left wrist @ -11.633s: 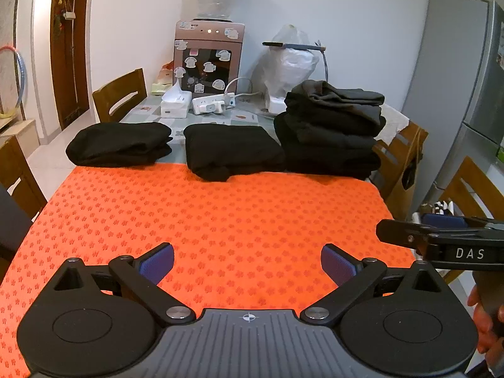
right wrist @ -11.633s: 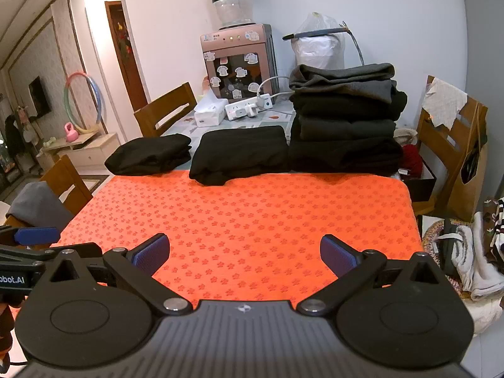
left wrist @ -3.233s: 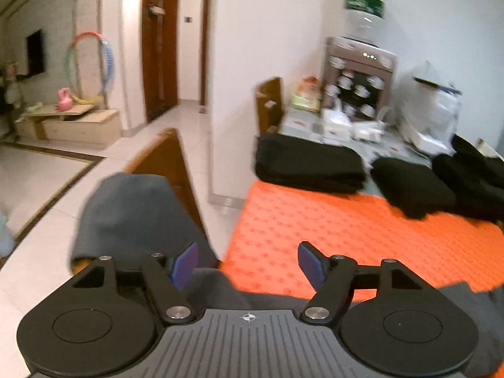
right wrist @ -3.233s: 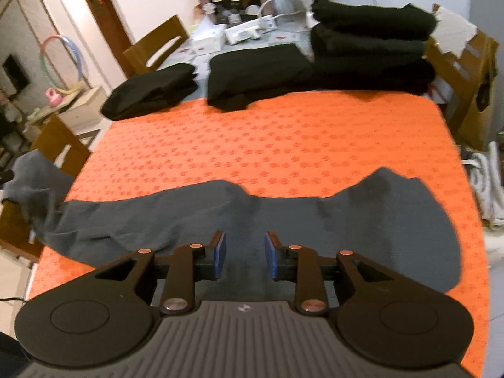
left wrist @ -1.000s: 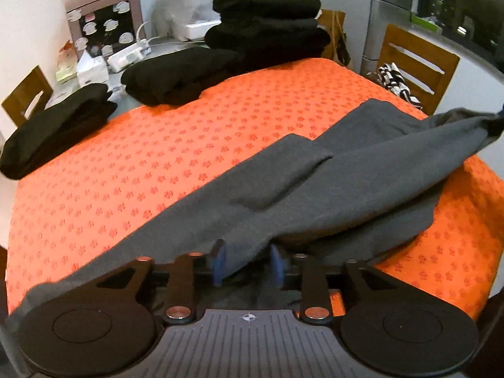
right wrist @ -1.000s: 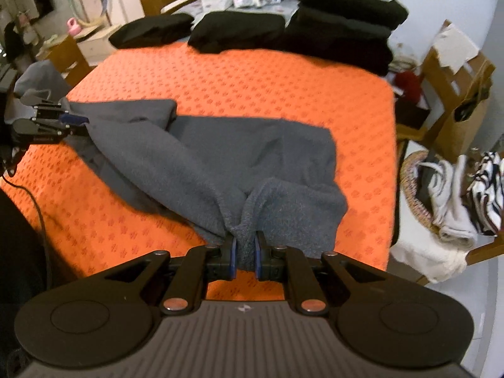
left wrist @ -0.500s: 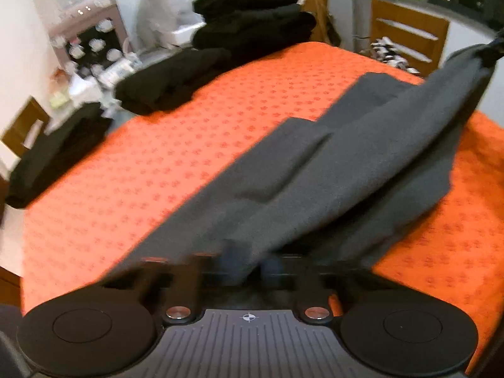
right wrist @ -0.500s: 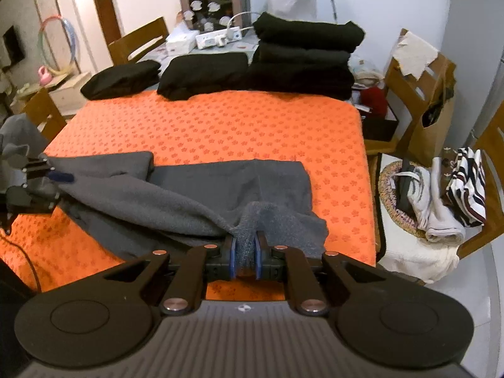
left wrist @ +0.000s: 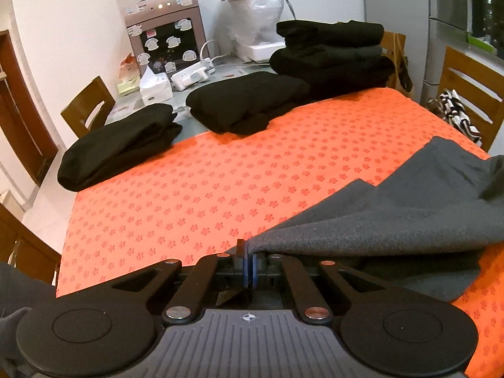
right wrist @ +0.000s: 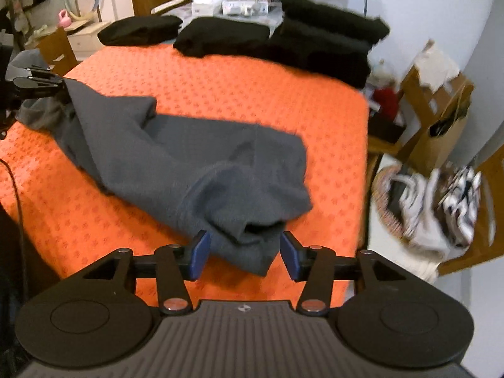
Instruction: Fold clothes
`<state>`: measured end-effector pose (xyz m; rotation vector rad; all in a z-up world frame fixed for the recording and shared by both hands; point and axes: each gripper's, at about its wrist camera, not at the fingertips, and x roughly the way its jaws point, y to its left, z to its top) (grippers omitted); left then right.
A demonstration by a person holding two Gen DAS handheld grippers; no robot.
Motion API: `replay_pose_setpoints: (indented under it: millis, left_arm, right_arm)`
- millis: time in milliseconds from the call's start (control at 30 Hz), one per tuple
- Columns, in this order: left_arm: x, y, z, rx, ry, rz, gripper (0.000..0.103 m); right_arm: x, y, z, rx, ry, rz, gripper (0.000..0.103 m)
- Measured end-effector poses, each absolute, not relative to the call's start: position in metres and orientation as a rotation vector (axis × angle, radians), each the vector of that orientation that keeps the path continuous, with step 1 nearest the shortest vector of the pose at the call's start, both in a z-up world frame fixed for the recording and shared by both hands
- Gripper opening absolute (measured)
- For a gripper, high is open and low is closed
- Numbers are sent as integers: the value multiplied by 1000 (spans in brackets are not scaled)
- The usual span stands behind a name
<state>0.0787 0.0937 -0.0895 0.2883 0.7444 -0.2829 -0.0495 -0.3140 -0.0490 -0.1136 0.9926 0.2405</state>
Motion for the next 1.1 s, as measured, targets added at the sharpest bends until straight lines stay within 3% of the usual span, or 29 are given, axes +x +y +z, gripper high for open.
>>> replay_pose_setpoints:
  millis: [200,267,333,400,433,467,833,1100]
  left_arm:
    - [75,96,-87,279,742,-223,5]
    - [75,98,-85,276,741,-200,5]
    - [75,100,-82,272,738,-179,5]
    - [75,102,-78,268,731,-162,5]
    - [74,103,-74,263,721,-156,5]
    - [73,104,-70,259,712,-149,5]
    - [57,112,-16,195,587,-124,4]
    - [7,116,56,186,471,-157,4]
  right_arm:
    - [-51,-325,-55,44,976,318,55]
    - [-46,-331,-56,106,974,340,50]
    - [-40,-337,-57,167,971,357,37]
    - [-36,-343,-58,217,965,374,30]
    - [-34,-344,-58,224,962,375,10]
    - [-31,-344,-58,226,958,374,6]
    - [-1,-356,-13,227,726,208,4]
    - [-42,-362,30,286,641,159,4]
